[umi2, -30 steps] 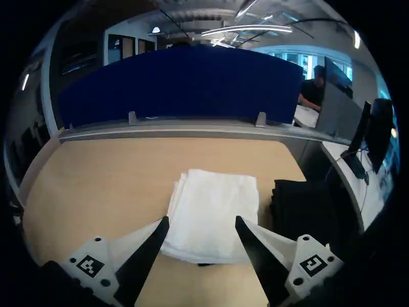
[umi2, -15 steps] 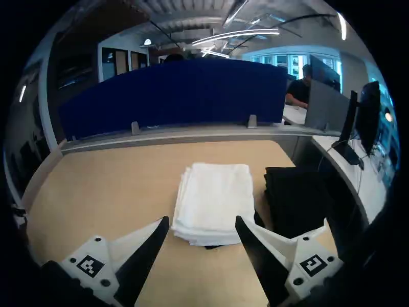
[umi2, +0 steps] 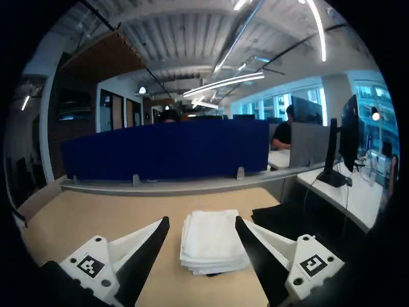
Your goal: Fold towel
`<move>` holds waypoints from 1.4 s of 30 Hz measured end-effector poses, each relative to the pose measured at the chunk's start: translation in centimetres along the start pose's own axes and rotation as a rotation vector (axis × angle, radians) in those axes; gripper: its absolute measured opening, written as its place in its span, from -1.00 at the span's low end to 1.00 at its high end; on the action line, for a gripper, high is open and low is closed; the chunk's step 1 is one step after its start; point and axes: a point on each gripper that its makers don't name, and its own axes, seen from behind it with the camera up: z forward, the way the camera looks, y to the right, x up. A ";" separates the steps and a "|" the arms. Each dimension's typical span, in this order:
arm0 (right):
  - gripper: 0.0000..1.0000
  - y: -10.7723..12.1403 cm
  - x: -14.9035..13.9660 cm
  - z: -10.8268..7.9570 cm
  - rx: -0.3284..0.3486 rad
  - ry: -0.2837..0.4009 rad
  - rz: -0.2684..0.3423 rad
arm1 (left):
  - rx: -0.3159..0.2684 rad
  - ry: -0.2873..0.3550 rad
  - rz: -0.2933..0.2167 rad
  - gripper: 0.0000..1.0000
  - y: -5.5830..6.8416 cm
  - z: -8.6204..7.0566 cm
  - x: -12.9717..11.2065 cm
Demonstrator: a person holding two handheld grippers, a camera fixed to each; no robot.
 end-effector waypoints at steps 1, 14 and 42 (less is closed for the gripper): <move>1.00 -0.2 0.5 -0.5 -0.003 0.019 -0.006 | 0.000 0.008 -0.001 0.88 0.0 0.1 0.2; 1.00 -2.5 2.8 -3.8 0.004 0.087 -0.023 | -0.015 0.245 -0.033 0.88 -0.3 -0.6 6.7; 1.00 -8.6 2.7 -6.0 0.090 0.075 -0.037 | 0.068 0.627 -0.054 0.87 -3.8 -3.3 16.5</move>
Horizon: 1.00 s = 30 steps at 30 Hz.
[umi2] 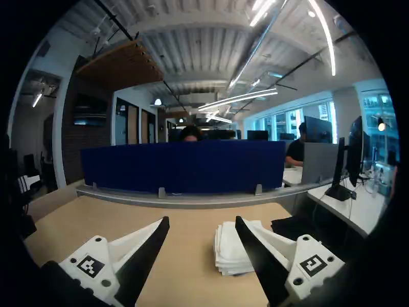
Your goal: Fold towel
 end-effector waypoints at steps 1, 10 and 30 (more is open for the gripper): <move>1.00 -0.2 0.1 0.0 0.000 -0.001 0.000 | 0.002 -0.003 0.000 0.88 0.0 0.0 -0.1; 1.00 -1.6 1.0 -0.3 0.013 0.000 -0.022 | 0.019 -0.039 0.046 0.88 -0.4 0.6 -2.6; 1.00 -4.7 -0.8 2.9 0.046 -0.059 -0.102 | 0.099 0.031 0.054 0.88 -3.6 1.9 -8.8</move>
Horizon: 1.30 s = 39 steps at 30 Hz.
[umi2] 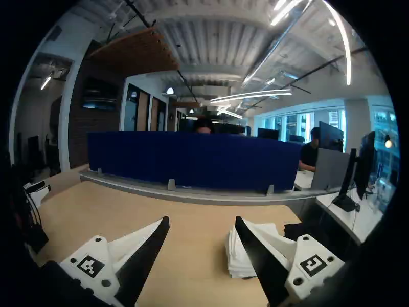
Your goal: Fold towel
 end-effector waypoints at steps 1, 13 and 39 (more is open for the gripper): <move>1.00 -0.3 0.0 0.2 0.002 0.002 -0.008 | 0.001 0.001 0.000 0.88 -0.2 0.0 -0.6; 1.00 -2.7 -1.3 1.6 0.015 0.002 -0.074 | -0.005 0.013 -0.005 0.88 -1.3 0.4 -6.2; 1.00 -3.8 -1.8 1.0 0.008 0.003 -0.113 | -0.017 -0.020 0.041 0.88 -0.9 0.7 -11.3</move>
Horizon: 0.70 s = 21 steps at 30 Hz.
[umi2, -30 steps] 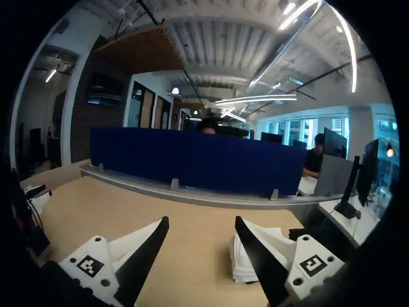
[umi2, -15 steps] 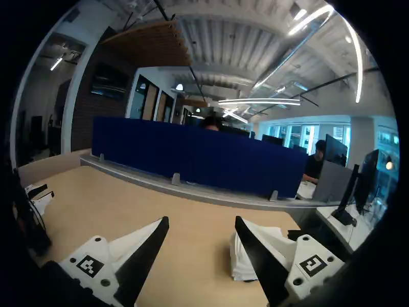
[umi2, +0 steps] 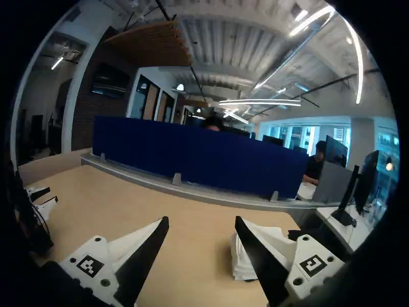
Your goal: Fold towel
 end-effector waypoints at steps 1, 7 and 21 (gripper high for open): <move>1.00 0.0 0.1 0.0 0.002 0.004 0.002 | 0.000 -0.001 -0.001 0.88 0.0 0.0 0.0; 1.00 0.0 0.7 -0.1 0.012 0.026 0.020 | -0.010 -0.002 0.003 0.88 0.4 0.1 0.1; 1.00 2.1 2.6 -1.1 0.016 0.096 0.124 | -0.012 -0.003 0.006 0.88 0.2 0.0 0.1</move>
